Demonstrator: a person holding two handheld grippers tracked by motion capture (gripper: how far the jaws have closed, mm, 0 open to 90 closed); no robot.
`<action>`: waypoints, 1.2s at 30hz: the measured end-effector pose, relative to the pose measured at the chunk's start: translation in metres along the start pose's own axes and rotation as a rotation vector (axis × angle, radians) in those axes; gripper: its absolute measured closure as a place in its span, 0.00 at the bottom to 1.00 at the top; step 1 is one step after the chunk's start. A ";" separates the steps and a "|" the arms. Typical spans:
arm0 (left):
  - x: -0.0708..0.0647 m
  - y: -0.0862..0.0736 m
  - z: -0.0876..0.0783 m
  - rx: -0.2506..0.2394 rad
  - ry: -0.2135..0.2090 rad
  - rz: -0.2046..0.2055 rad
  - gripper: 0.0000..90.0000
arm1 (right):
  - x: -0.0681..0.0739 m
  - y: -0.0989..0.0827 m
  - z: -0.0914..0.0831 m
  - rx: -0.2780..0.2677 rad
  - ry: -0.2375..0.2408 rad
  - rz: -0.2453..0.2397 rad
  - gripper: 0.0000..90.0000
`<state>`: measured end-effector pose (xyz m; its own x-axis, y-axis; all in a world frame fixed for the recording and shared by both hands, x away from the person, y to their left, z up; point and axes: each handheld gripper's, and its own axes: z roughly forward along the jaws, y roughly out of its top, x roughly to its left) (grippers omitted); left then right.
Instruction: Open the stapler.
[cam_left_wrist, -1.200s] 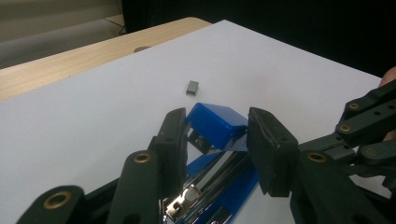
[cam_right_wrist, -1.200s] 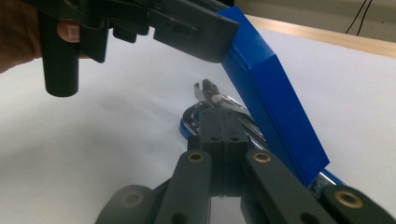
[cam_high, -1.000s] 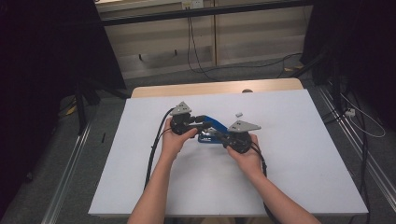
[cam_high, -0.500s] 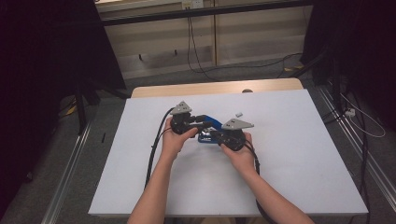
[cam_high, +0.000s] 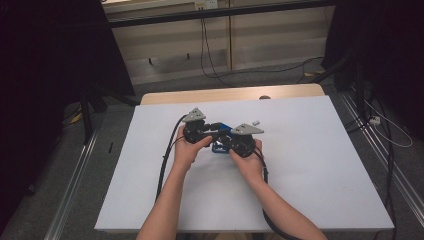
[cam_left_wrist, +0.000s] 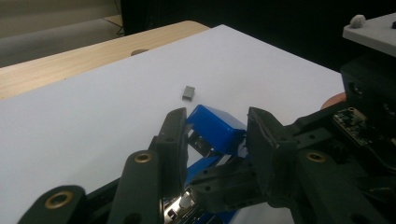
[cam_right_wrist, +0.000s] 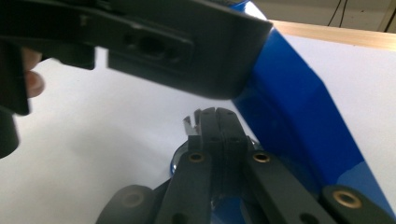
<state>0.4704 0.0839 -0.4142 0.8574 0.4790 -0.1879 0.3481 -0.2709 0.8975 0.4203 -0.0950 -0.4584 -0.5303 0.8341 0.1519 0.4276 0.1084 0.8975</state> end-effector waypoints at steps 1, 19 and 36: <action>0.000 0.000 0.000 -0.001 -0.001 -0.002 0.66 | 0.000 0.000 0.001 -0.003 0.001 0.009 1.00; 0.001 0.000 0.001 -0.009 0.000 -0.014 0.66 | 0.002 0.000 0.004 -0.024 -0.022 0.019 1.00; 0.003 -0.001 0.002 0.005 0.006 -0.027 0.60 | 0.005 -0.004 0.006 -0.041 -0.065 0.005 1.00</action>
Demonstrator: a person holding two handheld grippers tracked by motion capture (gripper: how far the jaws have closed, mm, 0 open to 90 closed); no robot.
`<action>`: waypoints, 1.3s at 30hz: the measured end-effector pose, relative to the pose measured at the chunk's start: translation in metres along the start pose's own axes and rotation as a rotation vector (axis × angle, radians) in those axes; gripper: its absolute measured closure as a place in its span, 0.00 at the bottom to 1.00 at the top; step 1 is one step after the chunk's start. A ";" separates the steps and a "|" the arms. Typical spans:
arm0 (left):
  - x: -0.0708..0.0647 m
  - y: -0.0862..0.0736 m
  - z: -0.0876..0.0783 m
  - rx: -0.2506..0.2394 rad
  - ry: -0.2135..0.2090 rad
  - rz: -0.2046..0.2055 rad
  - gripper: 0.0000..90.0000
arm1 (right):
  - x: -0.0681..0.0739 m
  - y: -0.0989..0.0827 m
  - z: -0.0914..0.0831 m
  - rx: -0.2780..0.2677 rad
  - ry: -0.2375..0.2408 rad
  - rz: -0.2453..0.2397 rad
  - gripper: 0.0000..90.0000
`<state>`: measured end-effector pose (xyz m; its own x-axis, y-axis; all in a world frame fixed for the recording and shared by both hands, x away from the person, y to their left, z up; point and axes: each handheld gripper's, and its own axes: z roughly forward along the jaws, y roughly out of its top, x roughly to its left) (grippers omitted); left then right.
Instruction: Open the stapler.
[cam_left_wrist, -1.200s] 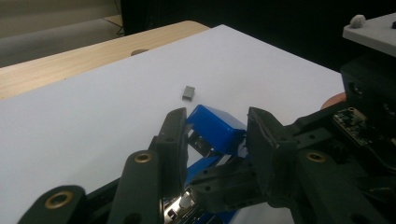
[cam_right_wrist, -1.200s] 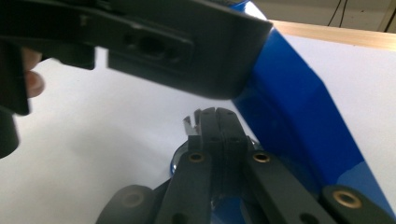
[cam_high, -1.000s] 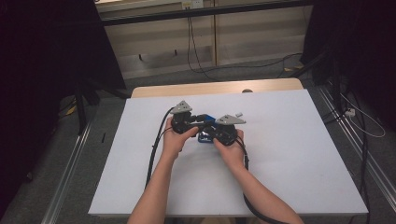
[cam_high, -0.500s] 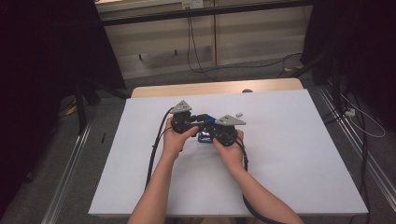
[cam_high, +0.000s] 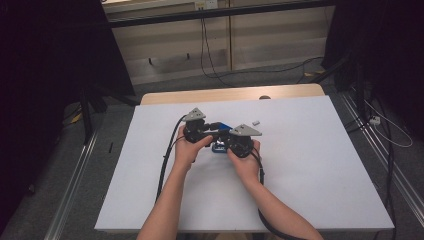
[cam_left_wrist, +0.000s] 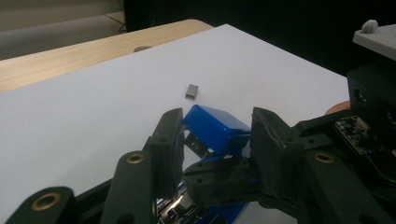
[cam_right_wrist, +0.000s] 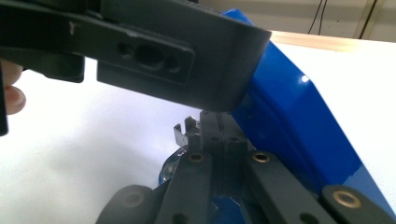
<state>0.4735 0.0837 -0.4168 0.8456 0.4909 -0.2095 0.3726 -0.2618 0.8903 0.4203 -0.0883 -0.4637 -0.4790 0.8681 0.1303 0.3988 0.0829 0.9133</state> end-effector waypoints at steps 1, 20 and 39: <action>0.000 0.000 0.000 -0.002 -0.002 -0.004 0.60 | 0.000 0.000 0.000 -0.002 -0.002 0.002 1.00; 0.008 0.004 -0.018 0.002 -0.034 -0.058 0.56 | 0.004 0.002 -0.001 -0.022 -0.054 -0.034 1.00; 0.015 -0.015 -0.006 0.107 0.067 -0.003 1.00 | 0.005 0.002 -0.003 -0.026 -0.055 -0.040 1.00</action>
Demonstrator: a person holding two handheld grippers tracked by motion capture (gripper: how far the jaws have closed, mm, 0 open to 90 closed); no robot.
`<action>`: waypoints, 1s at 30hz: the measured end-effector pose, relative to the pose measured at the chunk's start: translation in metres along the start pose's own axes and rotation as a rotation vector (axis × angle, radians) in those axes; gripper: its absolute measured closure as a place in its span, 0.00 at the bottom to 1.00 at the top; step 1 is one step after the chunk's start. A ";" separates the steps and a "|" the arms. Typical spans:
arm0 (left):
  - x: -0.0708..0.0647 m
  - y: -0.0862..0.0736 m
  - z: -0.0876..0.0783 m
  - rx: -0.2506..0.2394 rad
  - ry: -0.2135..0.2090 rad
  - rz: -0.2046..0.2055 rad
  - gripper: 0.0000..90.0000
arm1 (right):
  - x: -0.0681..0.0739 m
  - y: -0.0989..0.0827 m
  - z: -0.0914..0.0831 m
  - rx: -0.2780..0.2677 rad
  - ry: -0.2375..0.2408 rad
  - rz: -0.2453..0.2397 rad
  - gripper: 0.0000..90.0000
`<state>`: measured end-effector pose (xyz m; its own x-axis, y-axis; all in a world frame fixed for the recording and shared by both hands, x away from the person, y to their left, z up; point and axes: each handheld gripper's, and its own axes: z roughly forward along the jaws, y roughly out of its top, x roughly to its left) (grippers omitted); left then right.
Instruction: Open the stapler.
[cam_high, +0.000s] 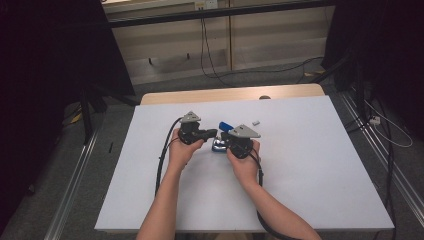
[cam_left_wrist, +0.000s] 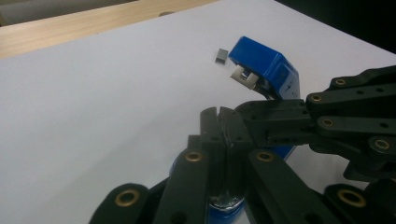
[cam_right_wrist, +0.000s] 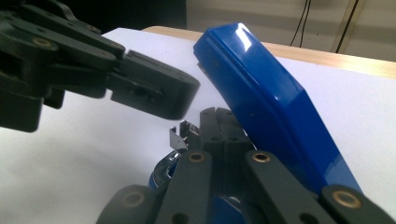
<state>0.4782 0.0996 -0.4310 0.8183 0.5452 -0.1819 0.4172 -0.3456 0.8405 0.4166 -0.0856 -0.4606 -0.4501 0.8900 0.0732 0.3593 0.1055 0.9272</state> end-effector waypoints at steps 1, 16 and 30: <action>0.000 0.000 0.000 0.000 0.002 0.002 1.00 | 0.000 0.000 0.000 0.000 0.000 -0.002 1.00; -0.002 -0.005 0.008 0.054 0.036 0.037 1.00 | 0.000 -0.002 -0.001 0.002 -0.006 -0.005 1.00; -0.005 -0.011 0.016 0.074 0.043 0.045 1.00 | -0.001 0.009 -0.011 -0.039 -0.075 -0.024 1.00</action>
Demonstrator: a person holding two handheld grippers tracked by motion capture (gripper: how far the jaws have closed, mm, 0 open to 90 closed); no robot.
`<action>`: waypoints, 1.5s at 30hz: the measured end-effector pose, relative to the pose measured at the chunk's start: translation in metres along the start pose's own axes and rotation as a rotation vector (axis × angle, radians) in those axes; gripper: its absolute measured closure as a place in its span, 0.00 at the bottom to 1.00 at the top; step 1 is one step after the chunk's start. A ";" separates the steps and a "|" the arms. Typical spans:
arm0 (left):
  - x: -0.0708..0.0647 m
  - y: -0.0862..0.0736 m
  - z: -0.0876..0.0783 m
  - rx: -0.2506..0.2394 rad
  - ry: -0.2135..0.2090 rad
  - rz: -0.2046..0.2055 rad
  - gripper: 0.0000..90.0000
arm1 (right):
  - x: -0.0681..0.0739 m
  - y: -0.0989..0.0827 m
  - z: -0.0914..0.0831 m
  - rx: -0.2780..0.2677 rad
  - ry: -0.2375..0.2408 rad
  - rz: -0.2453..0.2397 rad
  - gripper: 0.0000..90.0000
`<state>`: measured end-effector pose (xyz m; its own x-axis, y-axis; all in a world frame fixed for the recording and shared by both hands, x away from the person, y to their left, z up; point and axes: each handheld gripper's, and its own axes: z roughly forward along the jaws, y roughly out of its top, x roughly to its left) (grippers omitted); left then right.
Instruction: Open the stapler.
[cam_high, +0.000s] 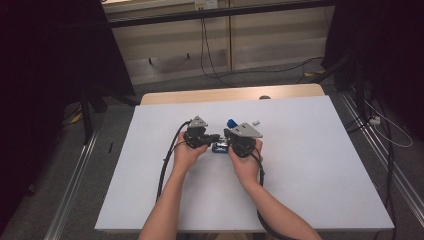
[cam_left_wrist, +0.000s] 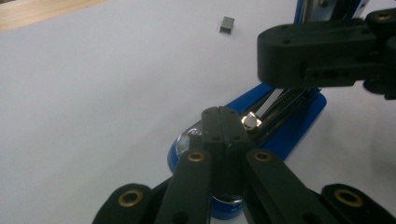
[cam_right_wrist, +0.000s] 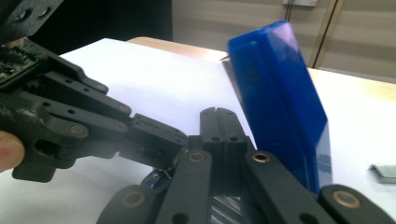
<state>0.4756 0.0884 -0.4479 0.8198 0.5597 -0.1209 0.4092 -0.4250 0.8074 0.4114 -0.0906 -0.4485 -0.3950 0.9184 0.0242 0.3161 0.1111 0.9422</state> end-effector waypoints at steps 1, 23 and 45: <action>0.000 0.000 0.000 0.005 0.001 0.006 1.00 | -0.001 0.000 -0.001 0.003 -0.003 -0.001 1.00; 0.002 -0.004 0.001 -0.008 -0.017 -0.013 1.00 | -0.036 -0.002 -0.029 0.026 -0.086 -0.012 1.00; 0.002 -0.004 0.001 -0.009 -0.023 -0.018 1.00 | -0.072 -0.025 -0.034 0.110 -0.090 -0.011 1.00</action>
<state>0.4765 0.0906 -0.4519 0.8213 0.5507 -0.1490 0.4210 -0.4087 0.8098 0.4024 -0.1727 -0.4621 -0.3210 0.9469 -0.0205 0.4068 0.1574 0.8999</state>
